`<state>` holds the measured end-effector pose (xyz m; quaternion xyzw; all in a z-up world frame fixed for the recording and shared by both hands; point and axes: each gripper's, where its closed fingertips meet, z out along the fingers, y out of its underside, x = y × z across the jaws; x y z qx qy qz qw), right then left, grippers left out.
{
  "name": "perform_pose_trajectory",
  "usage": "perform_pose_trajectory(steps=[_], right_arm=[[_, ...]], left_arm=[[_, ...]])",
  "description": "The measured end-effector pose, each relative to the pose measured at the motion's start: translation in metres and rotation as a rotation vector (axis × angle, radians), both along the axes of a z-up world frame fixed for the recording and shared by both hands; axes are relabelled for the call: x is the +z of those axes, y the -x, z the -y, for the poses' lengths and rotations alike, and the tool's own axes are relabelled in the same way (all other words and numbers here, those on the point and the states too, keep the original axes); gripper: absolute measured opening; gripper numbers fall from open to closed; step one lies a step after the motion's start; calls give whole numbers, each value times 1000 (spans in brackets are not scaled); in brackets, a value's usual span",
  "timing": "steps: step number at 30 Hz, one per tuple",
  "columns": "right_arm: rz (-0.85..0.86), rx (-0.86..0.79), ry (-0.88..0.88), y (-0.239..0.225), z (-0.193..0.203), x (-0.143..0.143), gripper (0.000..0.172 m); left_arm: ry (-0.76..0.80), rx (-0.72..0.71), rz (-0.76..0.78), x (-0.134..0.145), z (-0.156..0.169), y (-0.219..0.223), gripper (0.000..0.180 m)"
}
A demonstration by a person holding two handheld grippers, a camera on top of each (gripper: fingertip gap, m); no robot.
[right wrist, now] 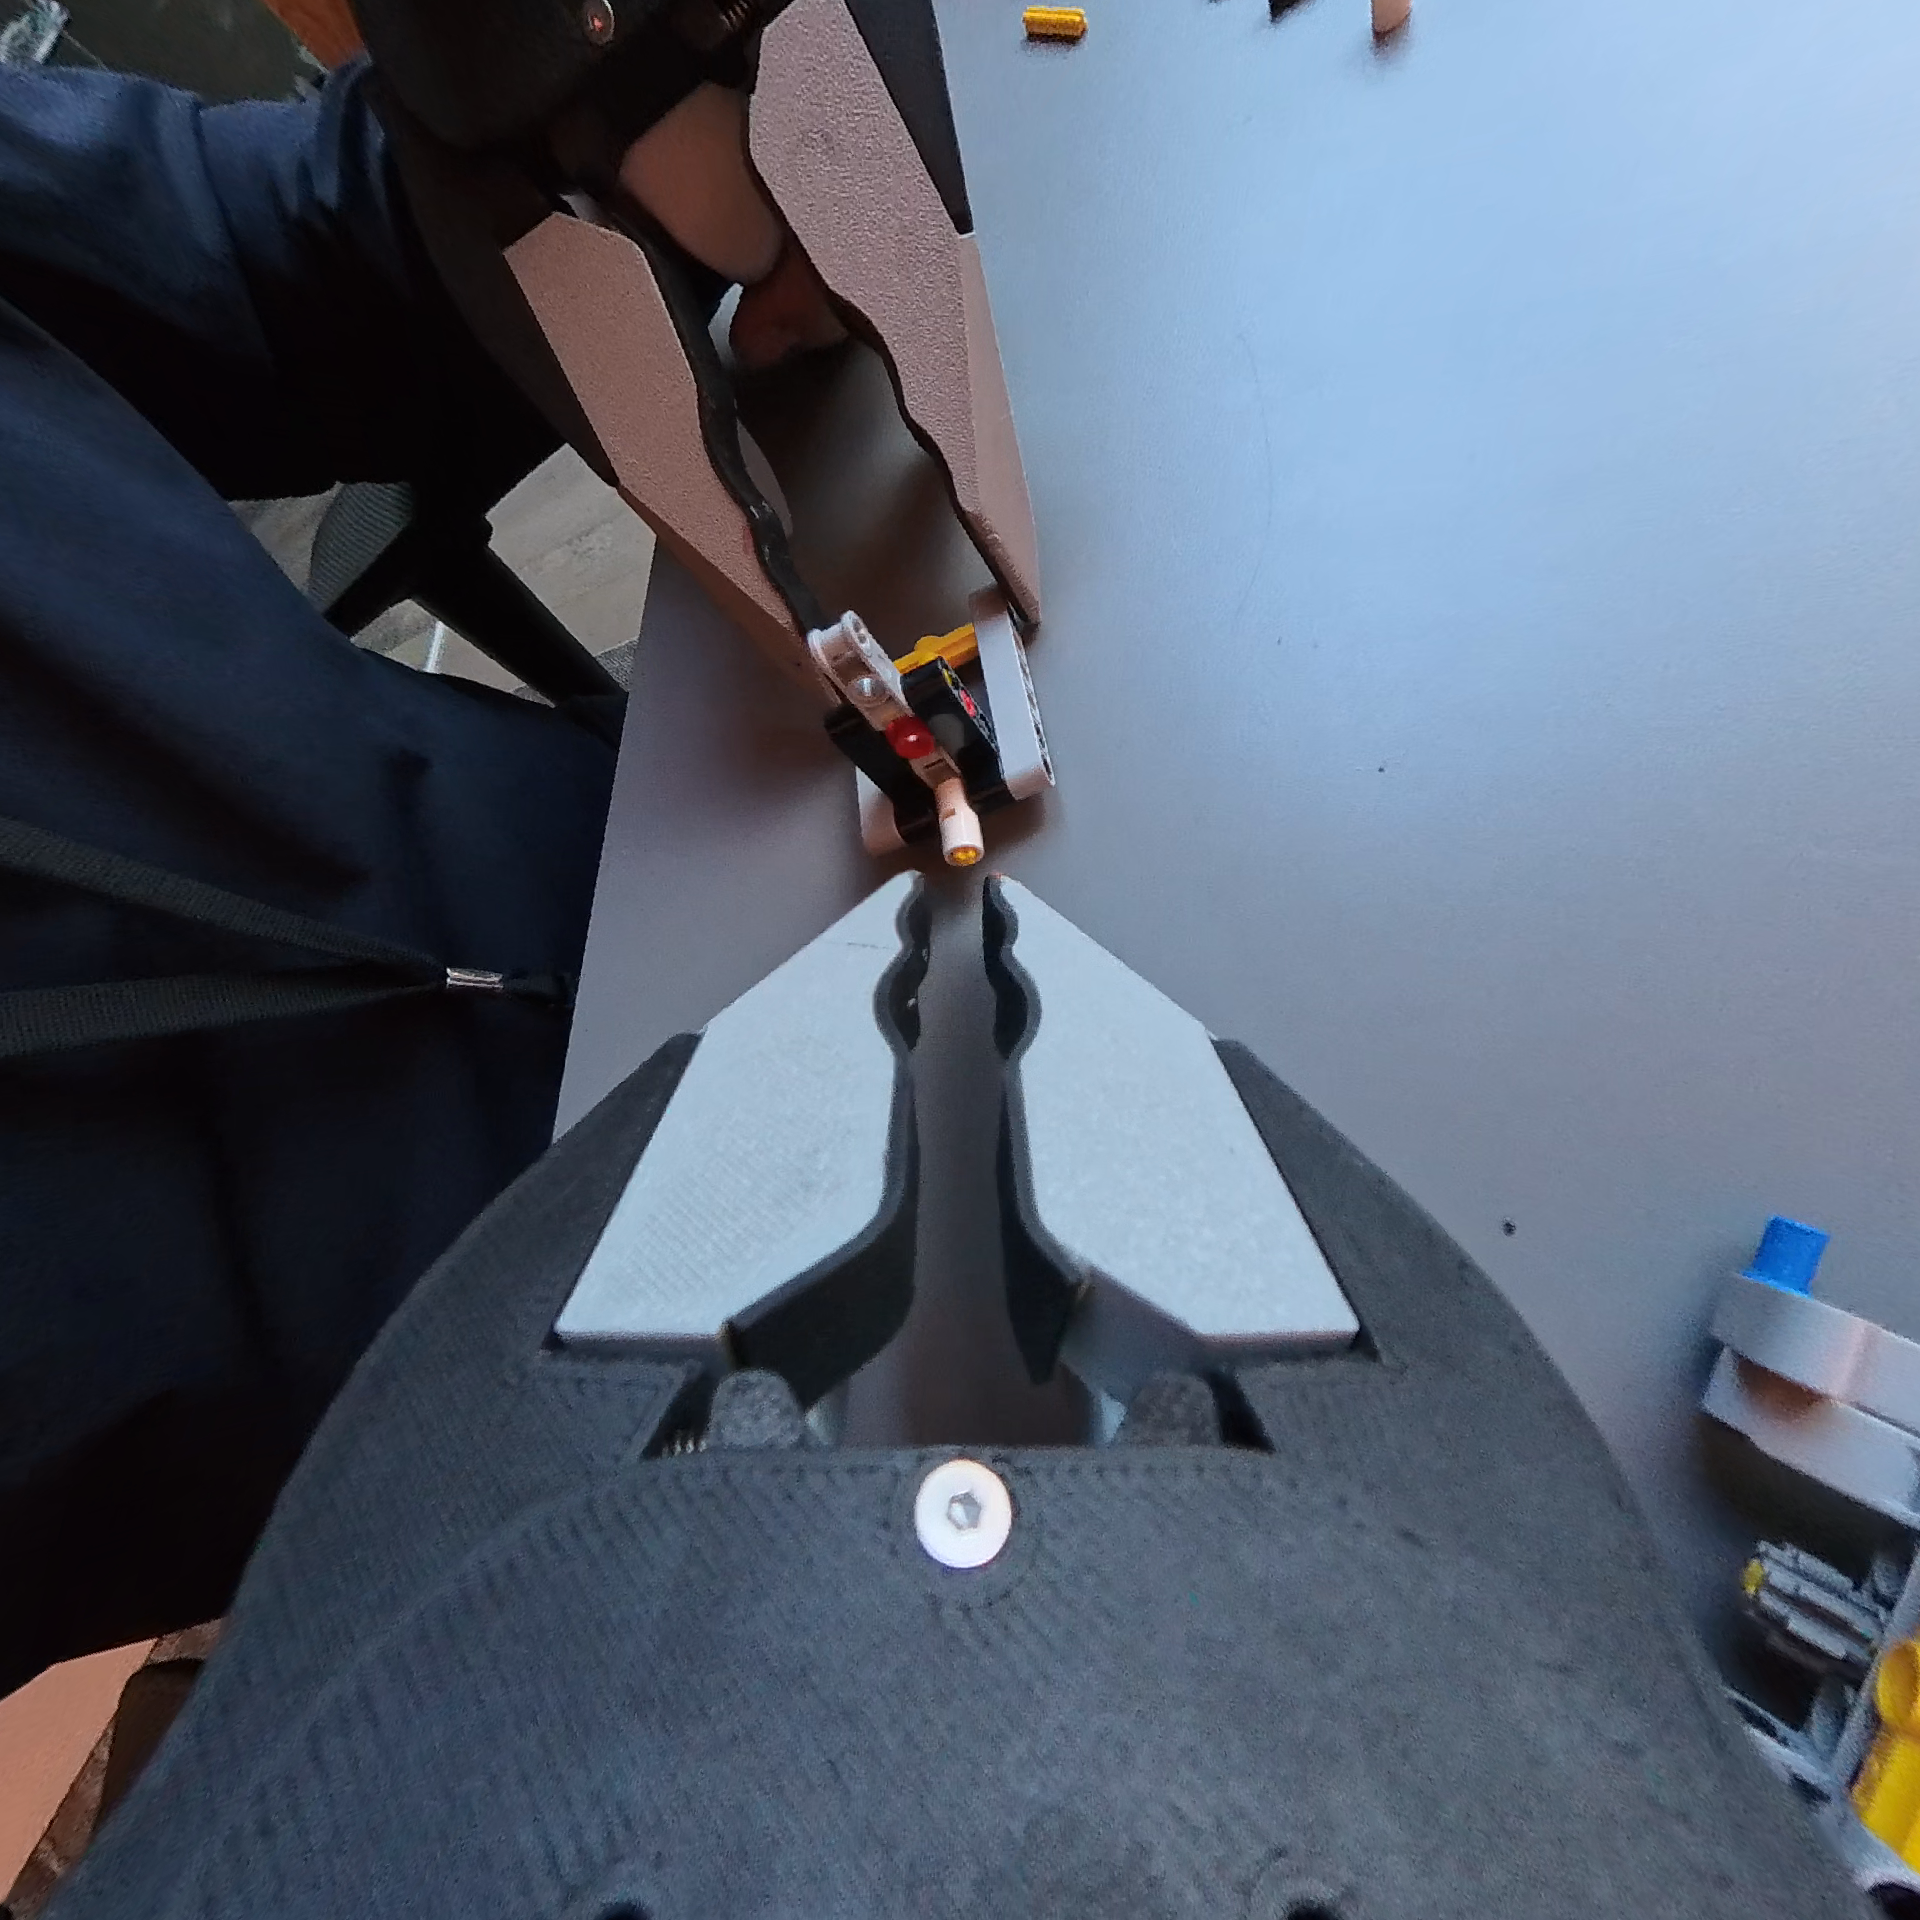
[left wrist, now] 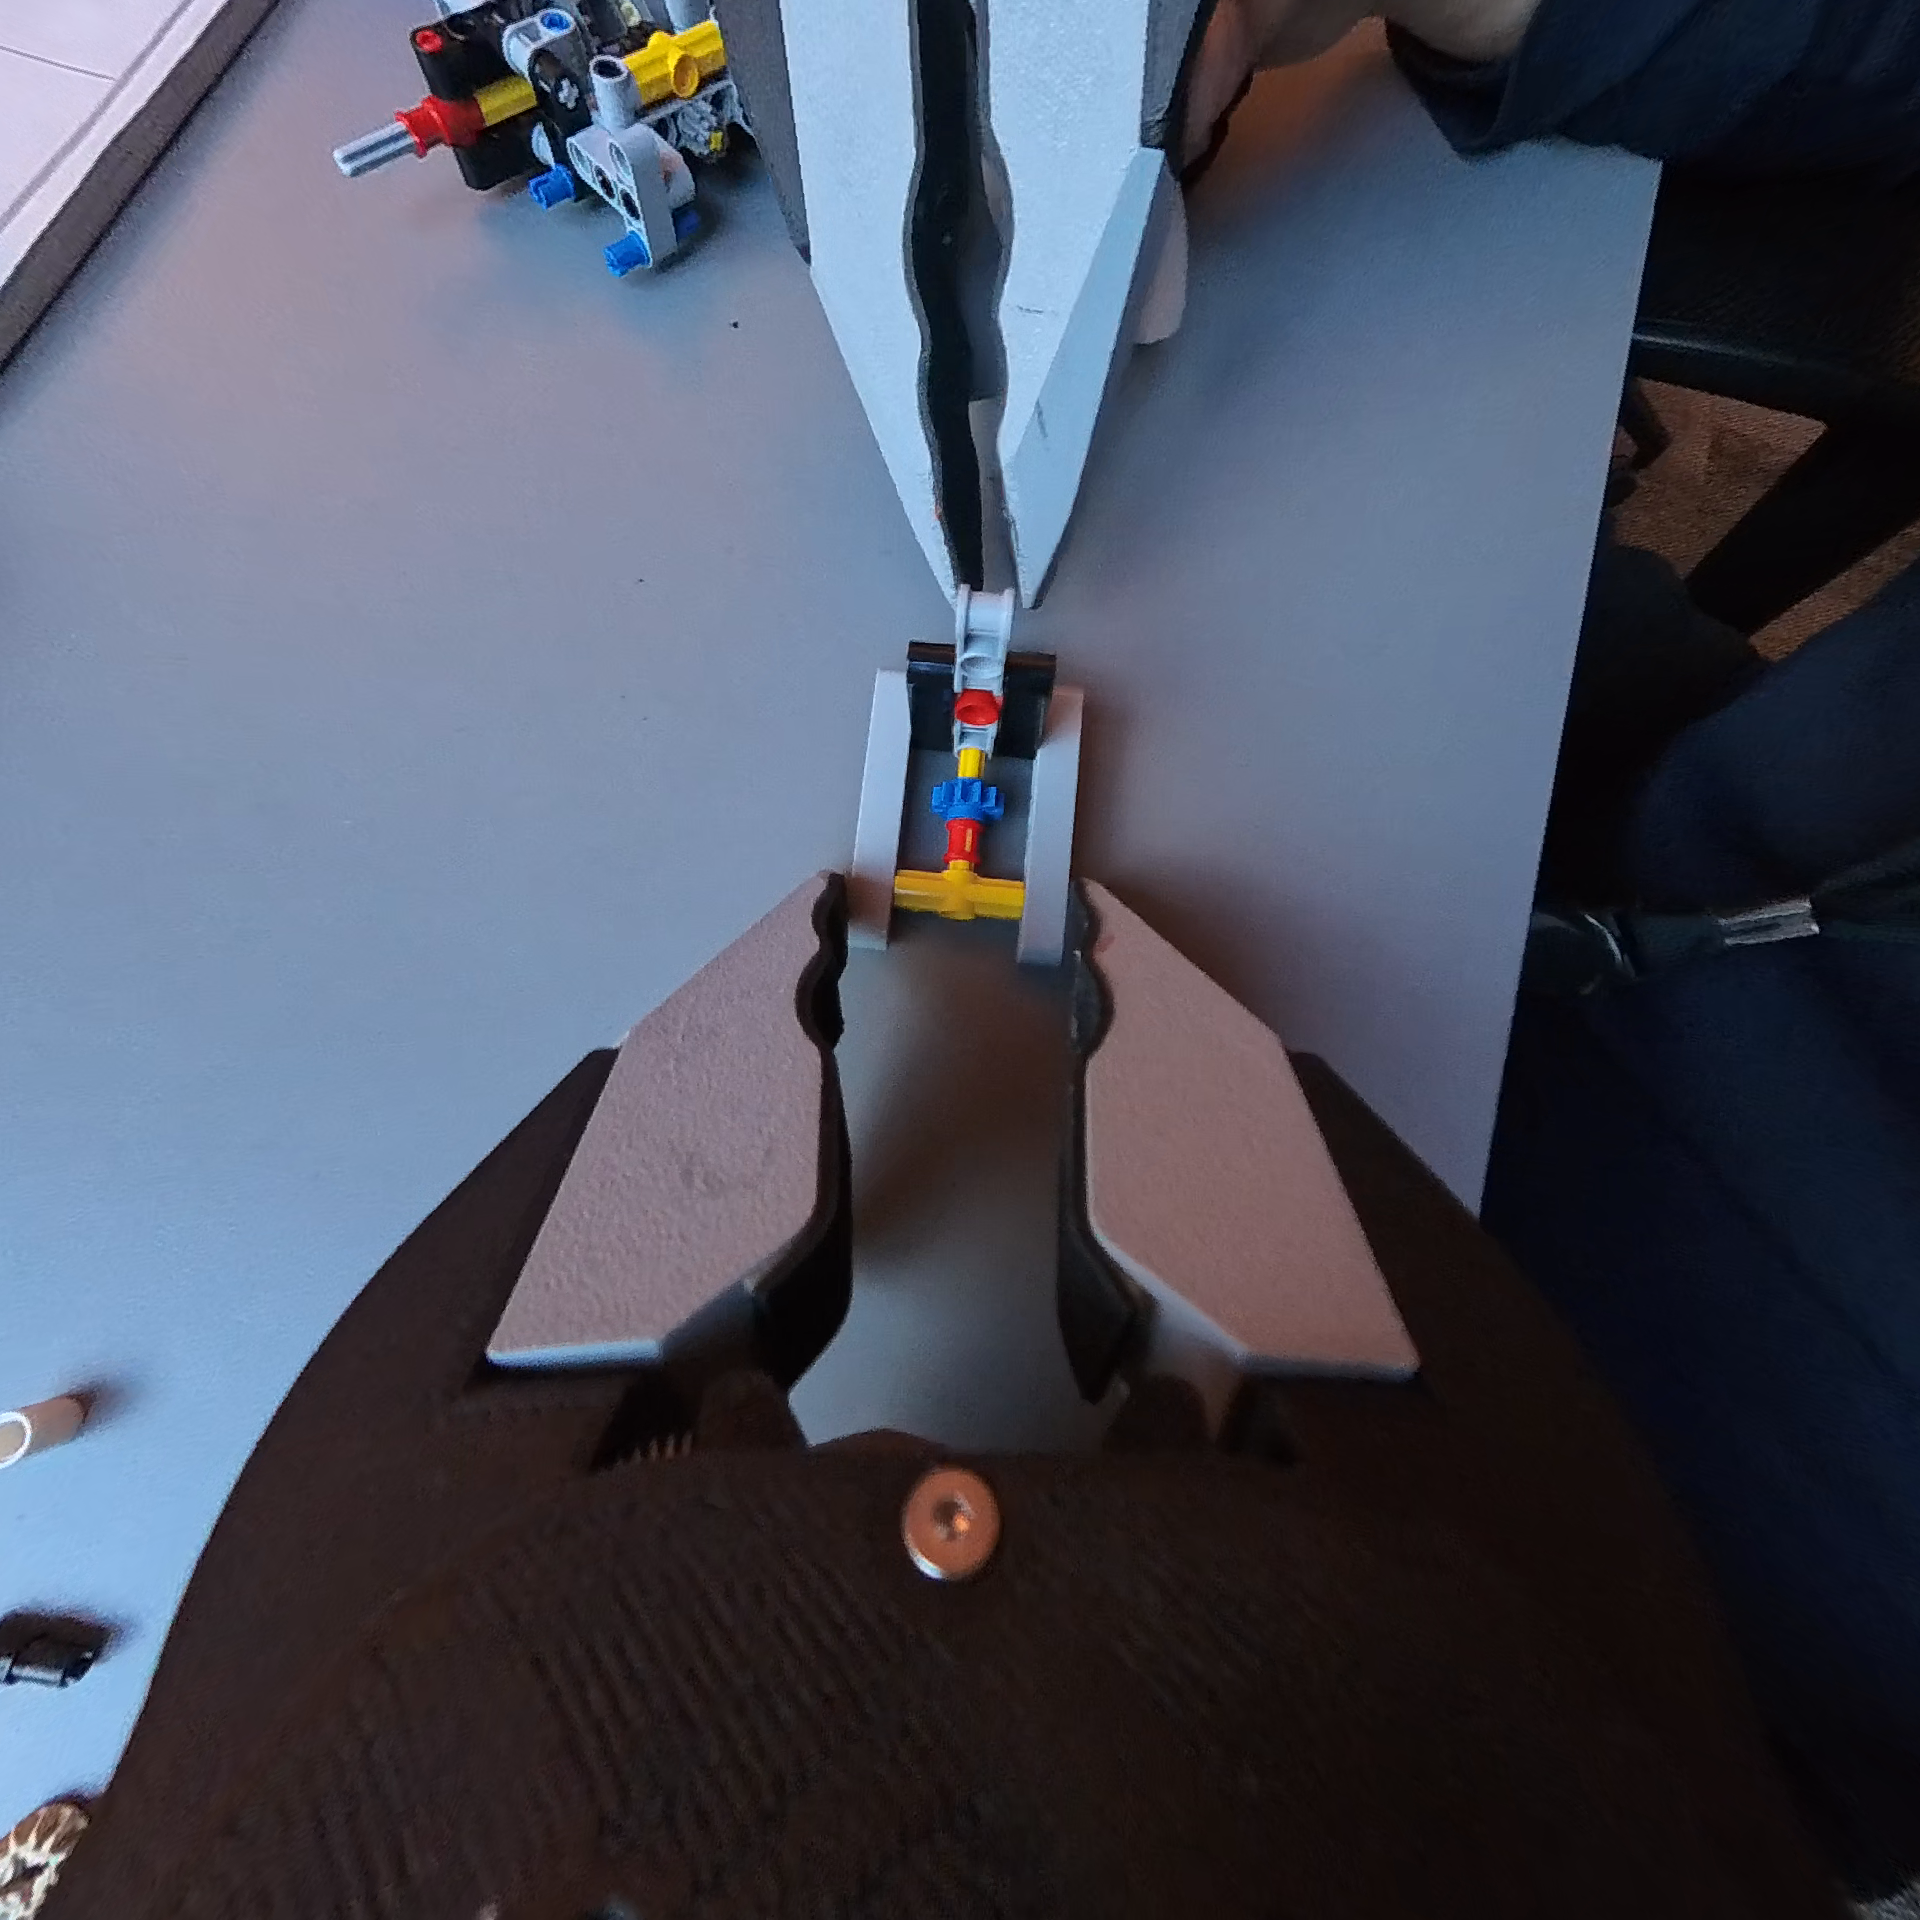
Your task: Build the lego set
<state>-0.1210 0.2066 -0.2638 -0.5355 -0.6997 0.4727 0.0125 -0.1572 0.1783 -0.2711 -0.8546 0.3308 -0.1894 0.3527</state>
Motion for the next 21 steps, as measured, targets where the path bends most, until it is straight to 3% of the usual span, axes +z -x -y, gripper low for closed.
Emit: perform_pose_trajectory(steps=[7,11,15,21], right_arm=[[9,-2,48,4,6,2,11],[26,-27,43,6,3,-1,2],[42,-51,83,8,0,0,14],[63,-14,74,6,8,-3,5]], left_arm=[[-18,-7,-27,-1,0,-2,39],[-24,-8,-33,-1,-1,-2,39],[-36,-19,-46,-1,-1,-4,39],[-42,-21,-51,-1,-1,-5,39]])
